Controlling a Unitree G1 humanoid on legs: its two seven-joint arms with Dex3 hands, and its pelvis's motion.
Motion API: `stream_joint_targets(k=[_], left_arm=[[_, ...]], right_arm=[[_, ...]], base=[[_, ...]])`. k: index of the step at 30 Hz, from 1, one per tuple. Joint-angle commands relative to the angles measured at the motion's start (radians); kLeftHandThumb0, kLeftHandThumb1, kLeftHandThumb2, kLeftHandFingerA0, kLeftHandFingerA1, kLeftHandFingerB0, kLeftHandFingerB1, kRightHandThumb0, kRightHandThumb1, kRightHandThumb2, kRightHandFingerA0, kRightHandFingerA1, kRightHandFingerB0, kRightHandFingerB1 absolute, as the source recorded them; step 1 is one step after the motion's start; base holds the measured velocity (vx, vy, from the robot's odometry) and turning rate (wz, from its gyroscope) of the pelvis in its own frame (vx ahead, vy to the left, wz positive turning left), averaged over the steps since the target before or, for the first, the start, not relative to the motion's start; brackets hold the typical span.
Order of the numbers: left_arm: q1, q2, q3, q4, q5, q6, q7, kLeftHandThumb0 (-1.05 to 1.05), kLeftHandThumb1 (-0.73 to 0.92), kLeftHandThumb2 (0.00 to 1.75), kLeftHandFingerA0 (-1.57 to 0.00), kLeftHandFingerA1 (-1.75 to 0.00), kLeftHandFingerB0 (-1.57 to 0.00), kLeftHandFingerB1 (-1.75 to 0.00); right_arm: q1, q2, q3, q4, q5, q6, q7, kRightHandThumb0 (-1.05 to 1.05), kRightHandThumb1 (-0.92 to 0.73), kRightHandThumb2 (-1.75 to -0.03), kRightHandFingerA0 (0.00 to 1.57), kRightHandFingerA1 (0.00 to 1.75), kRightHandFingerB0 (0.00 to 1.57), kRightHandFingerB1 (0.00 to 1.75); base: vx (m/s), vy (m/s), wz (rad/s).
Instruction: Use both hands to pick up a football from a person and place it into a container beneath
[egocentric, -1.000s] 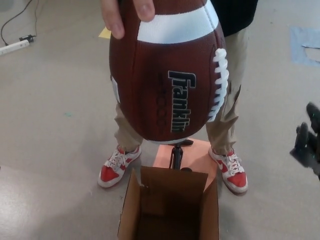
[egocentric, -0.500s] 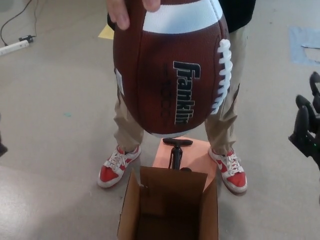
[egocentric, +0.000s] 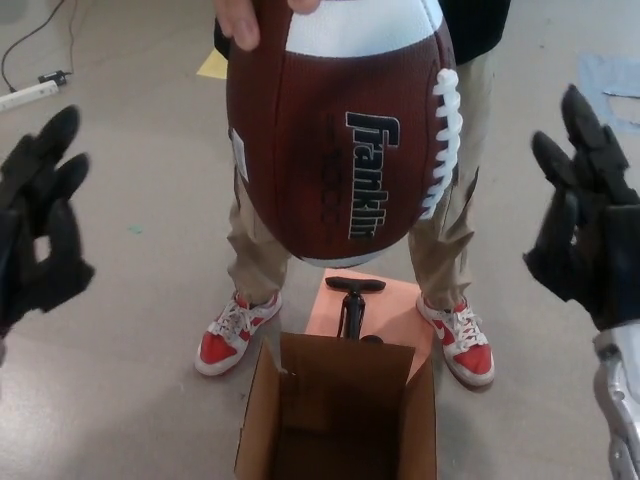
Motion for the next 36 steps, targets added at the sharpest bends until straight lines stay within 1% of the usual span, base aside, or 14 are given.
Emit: stream_joint_targets(k=[1,2,3,7,8,9,10,11,12,13,31,33,34,36], left_arm=[[0.027,-0.082,-0.164,-0.509,-0.028,0.284,0.070,-0.88,0.90,1.21,-0.07,-0.28,-0.06,-0.12],[0.011,-0.093,-0.177,-0.505,-0.011,0.284,0.073,-0.90,0.92,1.21,-0.07,-0.28,-0.06,-0.10],[-0.013,-0.112,-0.199,-0.502,0.008,0.292,0.080,-0.91,0.89,1.20,-0.08,-0.28,-0.07,-0.11],[-0.074,-0.173,-0.259,-0.509,0.043,0.356,0.108,-0.90,0.85,1.19,-0.07,-0.28,-0.06,-0.14],[-0.115,-0.195,-0.288,-0.486,0.073,0.336,0.109,-0.94,0.92,1.21,-0.05,-0.23,-0.04,-0.08],[-0.138,-0.209,-0.305,-0.470,0.091,0.321,0.112,-0.89,0.91,1.21,0.00,-0.15,0.00,-0.10],[-0.145,-0.216,-0.311,-0.465,0.098,0.317,0.115,-0.89,0.91,1.21,0.00,-0.15,0.00,-0.10],[-0.169,-0.234,-0.323,-0.441,0.117,0.295,0.127,-0.78,0.92,0.83,0.00,-0.08,0.00,-0.17],[-0.175,-0.239,-0.326,-0.435,0.122,0.291,0.130,-0.78,0.92,0.83,0.00,-0.08,0.00,-0.17],[-0.195,-0.246,-0.350,-0.425,0.182,0.286,0.150,-0.82,0.91,1.21,0.00,-0.11,0.00,-0.13],[-0.210,-0.270,-0.387,-0.403,0.178,0.360,0.234,-0.75,0.86,1.16,0.00,-0.15,0.00,-0.18],[-0.204,-0.272,-0.382,-0.375,0.150,0.357,0.221,-0.75,0.87,1.16,0.00,-0.15,0.00,-0.18],[-0.204,-0.273,-0.380,-0.353,0.145,0.359,0.217,-0.76,0.87,1.16,0.00,-0.14,0.00,-0.16],[-0.207,-0.273,-0.378,-0.314,0.145,0.356,0.217,-0.75,0.86,1.15,0.00,-0.14,0.00,-0.17]], right_arm=[[0.042,0.058,0.165,-0.395,-0.058,0.098,0.028,-0.87,-0.86,-1.19,0.09,0.23,0.00,0.13],[0.031,0.068,0.175,-0.393,-0.066,0.100,0.023,-0.81,-0.92,-0.80,0.05,0.25,0.00,0.06],[0.017,0.084,0.189,-0.391,-0.072,0.108,0.015,-0.83,-0.83,-1.17,0.10,0.25,0.00,0.15],[-0.003,0.127,0.227,-0.404,-0.054,0.176,0.006,-0.86,-0.82,-1.16,0.08,0.22,0.00,0.14],[-0.031,0.146,0.246,-0.389,-0.045,0.181,0.011,-0.85,-0.81,-0.99,0.07,0.19,0.00,0.01],[-0.048,0.156,0.257,-0.380,-0.048,0.184,0.013,-0.88,-0.91,-1.21,0.00,0.12,0.00,0.08],[-0.055,0.159,0.262,-0.378,-0.056,0.188,0.012,-0.88,-0.91,-1.21,0.00,0.12,0.00,0.08],[-0.073,0.164,0.266,-0.373,-0.058,0.197,0.013,-0.86,-0.86,-1.08,0.00,0.00,0.00,0.01],[-0.077,0.166,0.267,-0.372,-0.058,0.201,0.014,-0.86,-0.86,-1.08,0.00,0.00,0.00,0.01],[-0.107,0.168,0.271,-0.354,-0.104,0.183,-0.004,-0.86,-0.87,-1.14,0.00,0.00,0.00,0.00],[-0.129,0.166,0.298,-0.340,-0.091,0.255,-0.066,-0.83,-0.88,-1.12,0.00,0.00,0.00,0.02],[-0.122,0.167,0.292,-0.314,-0.077,0.254,-0.065,-0.80,-0.86,-1.08,0.00,0.01,0.00,0.04],[-0.120,0.165,0.287,-0.289,-0.073,0.250,-0.065,-0.70,-0.92,-0.92,0.00,0.00,0.00,0.05],[-0.120,0.161,0.279,-0.251,-0.069,0.245,-0.064,-0.70,-0.92,-0.92,0.00,0.00,0.00,0.04]], base=[[0.00,0.000,0.00],[0.00,0.000,0.00],[0.00,0.000,0.00],[0.00,0.000,0.00],[0.00,0.000,0.00],[0.00,0.000,0.00],[0.00,0.000,0.00],[0.00,0.000,0.00],[0.00,0.000,0.00],[0.00,0.000,0.00],[0.00,0.000,0.00],[0.00,0.000,0.00],[0.00,0.000,0.00],[0.00,0.000,0.00]])
